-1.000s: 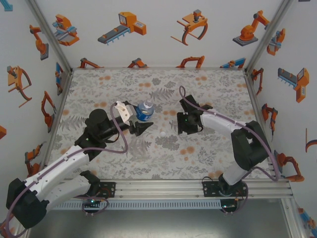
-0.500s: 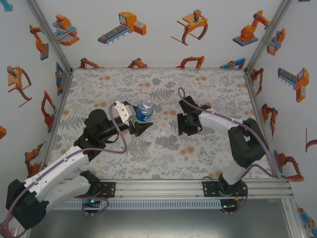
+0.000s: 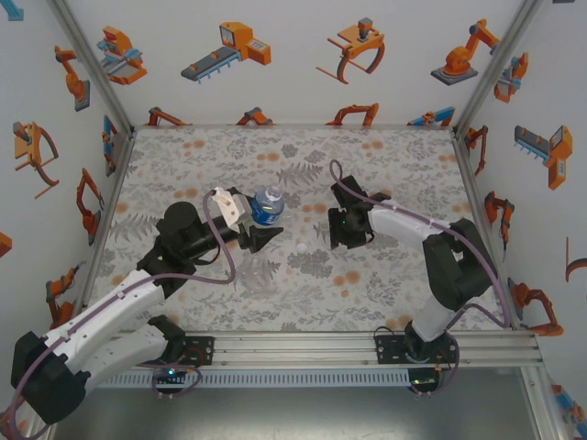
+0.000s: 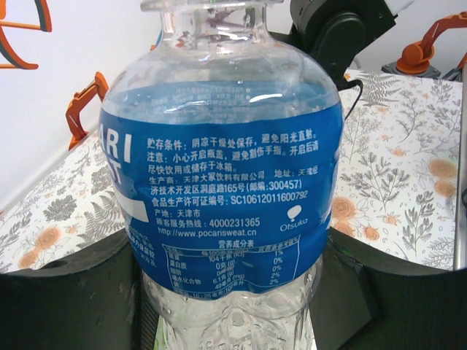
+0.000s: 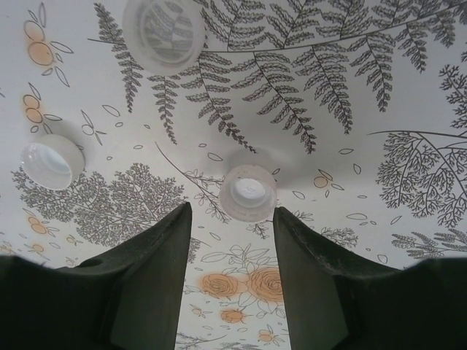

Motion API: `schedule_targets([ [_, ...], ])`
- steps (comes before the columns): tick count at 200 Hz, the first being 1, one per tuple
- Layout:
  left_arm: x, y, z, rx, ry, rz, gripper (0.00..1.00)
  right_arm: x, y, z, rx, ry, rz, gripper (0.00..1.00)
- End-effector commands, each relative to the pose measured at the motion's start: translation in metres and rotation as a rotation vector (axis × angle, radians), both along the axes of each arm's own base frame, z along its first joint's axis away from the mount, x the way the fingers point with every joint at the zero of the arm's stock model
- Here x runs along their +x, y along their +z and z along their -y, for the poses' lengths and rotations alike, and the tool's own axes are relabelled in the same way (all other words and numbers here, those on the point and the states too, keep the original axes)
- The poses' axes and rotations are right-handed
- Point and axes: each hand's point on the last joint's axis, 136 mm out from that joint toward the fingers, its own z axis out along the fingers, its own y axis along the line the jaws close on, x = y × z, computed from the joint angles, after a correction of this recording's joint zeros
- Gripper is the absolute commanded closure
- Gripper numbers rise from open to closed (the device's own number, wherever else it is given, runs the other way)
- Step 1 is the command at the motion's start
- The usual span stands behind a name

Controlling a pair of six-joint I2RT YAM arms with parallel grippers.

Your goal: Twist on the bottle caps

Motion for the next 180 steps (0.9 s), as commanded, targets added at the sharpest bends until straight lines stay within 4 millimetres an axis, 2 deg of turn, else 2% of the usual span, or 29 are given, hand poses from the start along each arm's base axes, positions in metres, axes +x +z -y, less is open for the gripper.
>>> schedule_targets([
  [1,-0.005,0.016,-0.002,-0.03,-0.018,0.018,1.0,0.013,0.021,-0.001,0.011,-0.002,0.06,0.53],
  [180,-0.004,0.012,-0.004,-0.019,-0.006,0.01,1.0,0.005,-0.005,0.003,-0.026,-0.005,-0.007,0.54],
])
